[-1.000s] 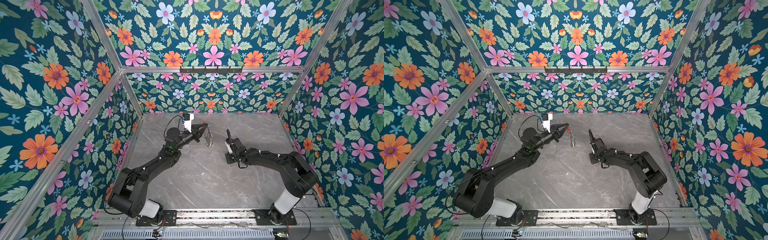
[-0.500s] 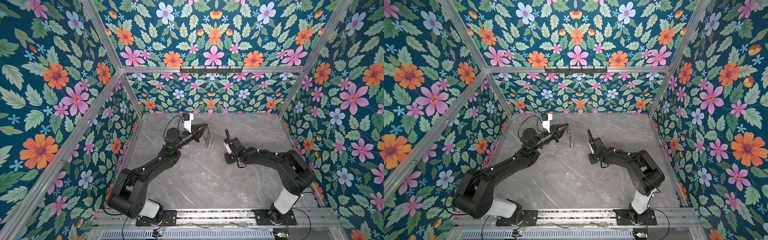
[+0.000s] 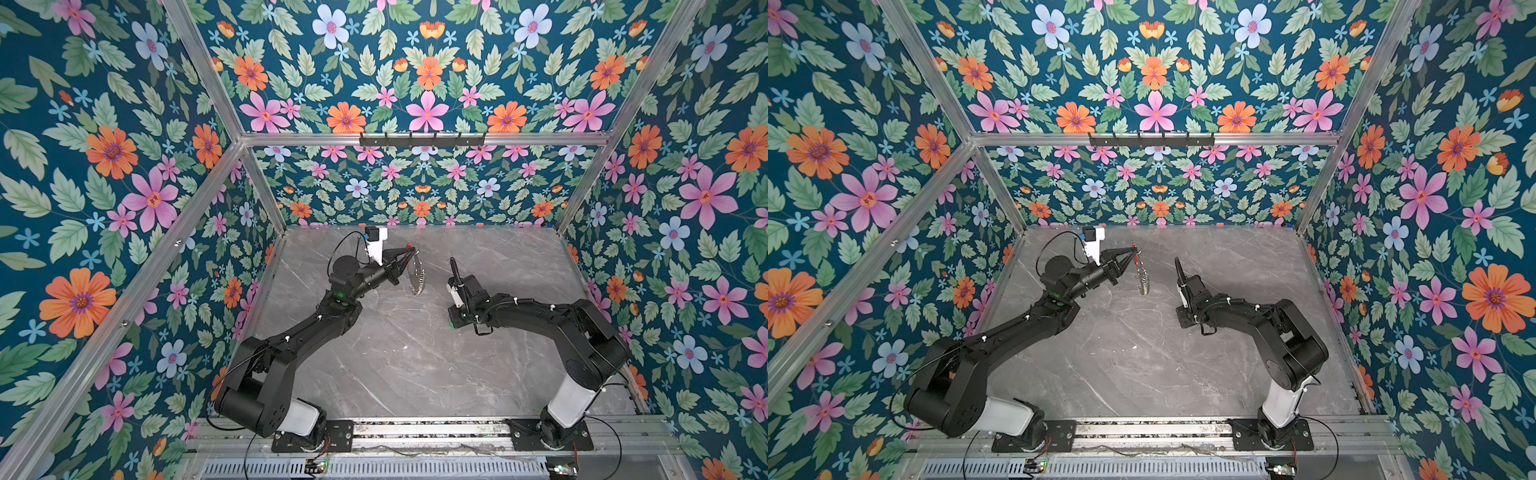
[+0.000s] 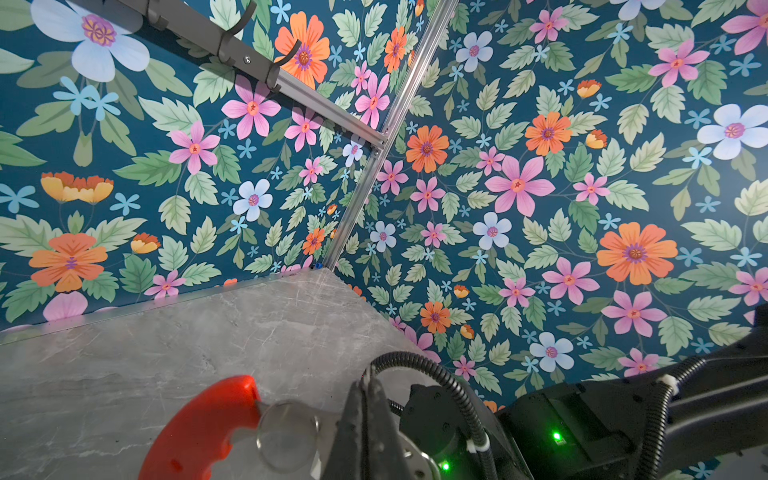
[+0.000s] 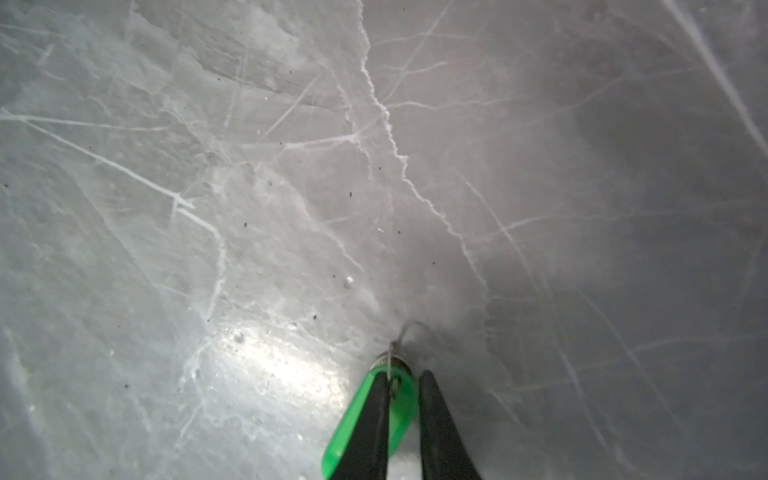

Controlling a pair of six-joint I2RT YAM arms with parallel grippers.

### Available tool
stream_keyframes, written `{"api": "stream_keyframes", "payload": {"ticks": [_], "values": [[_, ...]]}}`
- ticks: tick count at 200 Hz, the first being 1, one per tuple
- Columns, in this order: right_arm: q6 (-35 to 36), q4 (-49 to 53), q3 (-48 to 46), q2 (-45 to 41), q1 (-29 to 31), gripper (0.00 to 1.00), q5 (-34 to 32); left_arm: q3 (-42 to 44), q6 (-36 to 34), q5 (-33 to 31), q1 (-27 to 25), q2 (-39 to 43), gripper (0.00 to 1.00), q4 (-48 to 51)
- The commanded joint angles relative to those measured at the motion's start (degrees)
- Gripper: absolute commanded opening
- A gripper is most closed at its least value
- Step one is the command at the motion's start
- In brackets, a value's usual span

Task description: Put the keys on the keyring

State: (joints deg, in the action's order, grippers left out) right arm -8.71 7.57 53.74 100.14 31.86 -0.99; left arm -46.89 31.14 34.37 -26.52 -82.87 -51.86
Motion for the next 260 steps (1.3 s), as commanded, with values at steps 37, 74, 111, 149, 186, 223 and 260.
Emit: {"api": "stream_keyframes", "payload": {"ticks": [37, 74, 111, 149, 186, 223, 260], "values": [[0.12, 0.36, 0.78, 0.69, 0.05, 0.16, 0.04, 0.22, -0.74, -0.04, 0.07, 0.7, 0.0, -2.84], [-0.08, 0.23, 0.84, -0.54, 0.05, 0.16, -0.23, 0.22, -1.08, -0.03, 0.07, 0.96, 0.0, -2.47], [-0.08, 0.55, 0.67, -1.54, 0.03, 0.16, -0.4, 0.31, -1.1, -0.05, 0.07, 0.96, 0.0, -2.46], [-0.09, 0.68, 1.1, -0.97, 0.03, 0.16, -0.19, 0.53, -1.26, -0.15, 0.07, 1.22, 0.0, -2.46], [-0.08, 0.69, 1.63, -0.16, 0.05, 0.16, 0.46, 0.83, -1.64, -0.29, 0.16, 1.61, 0.0, -2.2], [-0.06, 0.72, 2.14, 0.41, 0.05, 0.15, 0.82, 1.1, -1.71, -0.37, 0.24, 1.76, 0.0, -2.23], [-0.12, 0.68, 2.21, 0.85, 0.05, 0.15, 0.82, 1.1, -1.72, -0.36, 0.33, 1.9, 0.0, -2.25]]}}
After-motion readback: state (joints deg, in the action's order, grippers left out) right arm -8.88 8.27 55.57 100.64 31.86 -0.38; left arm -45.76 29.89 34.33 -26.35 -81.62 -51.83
